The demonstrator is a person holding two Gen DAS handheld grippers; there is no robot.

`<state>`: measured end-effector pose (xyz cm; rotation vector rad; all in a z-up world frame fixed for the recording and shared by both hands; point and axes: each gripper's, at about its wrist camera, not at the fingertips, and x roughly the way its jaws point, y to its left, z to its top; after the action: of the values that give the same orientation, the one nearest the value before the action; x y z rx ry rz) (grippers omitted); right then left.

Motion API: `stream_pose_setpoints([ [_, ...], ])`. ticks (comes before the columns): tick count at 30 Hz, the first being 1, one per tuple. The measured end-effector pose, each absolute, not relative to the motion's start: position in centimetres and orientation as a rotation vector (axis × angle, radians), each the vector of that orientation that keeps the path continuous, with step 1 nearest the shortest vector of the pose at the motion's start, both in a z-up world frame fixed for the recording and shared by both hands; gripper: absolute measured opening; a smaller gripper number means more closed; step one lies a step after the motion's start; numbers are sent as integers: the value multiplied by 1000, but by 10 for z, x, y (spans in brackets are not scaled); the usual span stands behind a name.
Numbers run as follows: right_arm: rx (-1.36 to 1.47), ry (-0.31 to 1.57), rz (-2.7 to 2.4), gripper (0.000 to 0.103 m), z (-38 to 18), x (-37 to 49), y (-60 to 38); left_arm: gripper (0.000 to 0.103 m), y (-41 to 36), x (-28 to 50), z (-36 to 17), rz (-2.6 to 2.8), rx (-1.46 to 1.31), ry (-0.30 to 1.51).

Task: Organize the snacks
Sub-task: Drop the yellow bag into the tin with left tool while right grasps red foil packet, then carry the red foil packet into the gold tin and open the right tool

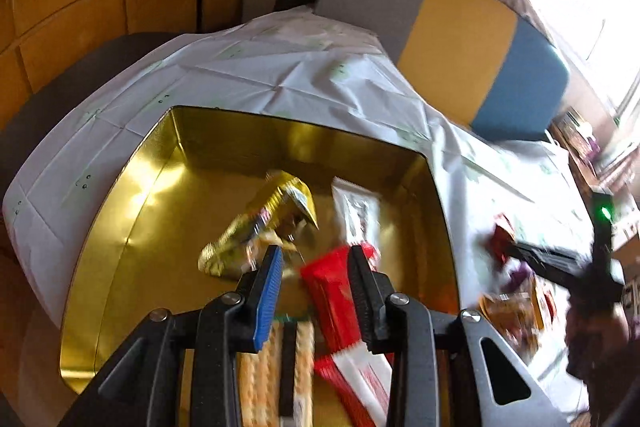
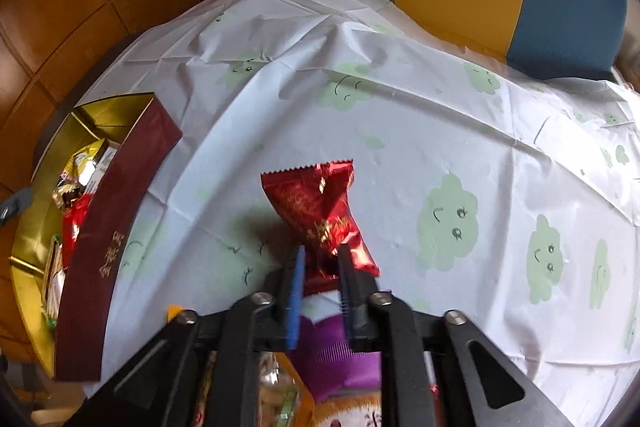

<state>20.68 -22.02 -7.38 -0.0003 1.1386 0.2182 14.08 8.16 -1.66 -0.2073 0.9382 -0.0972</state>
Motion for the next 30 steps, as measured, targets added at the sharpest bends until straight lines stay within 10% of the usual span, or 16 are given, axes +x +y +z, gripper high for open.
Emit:
stream_pose_setpoints([
  [3, -42, 1147, 210, 39, -77, 213, -213, 34, 79, 127, -16, -122, -207, 944],
  [30, -8, 967, 91, 28, -31, 185, -189, 35, 77, 54, -5, -45, -103, 885],
])
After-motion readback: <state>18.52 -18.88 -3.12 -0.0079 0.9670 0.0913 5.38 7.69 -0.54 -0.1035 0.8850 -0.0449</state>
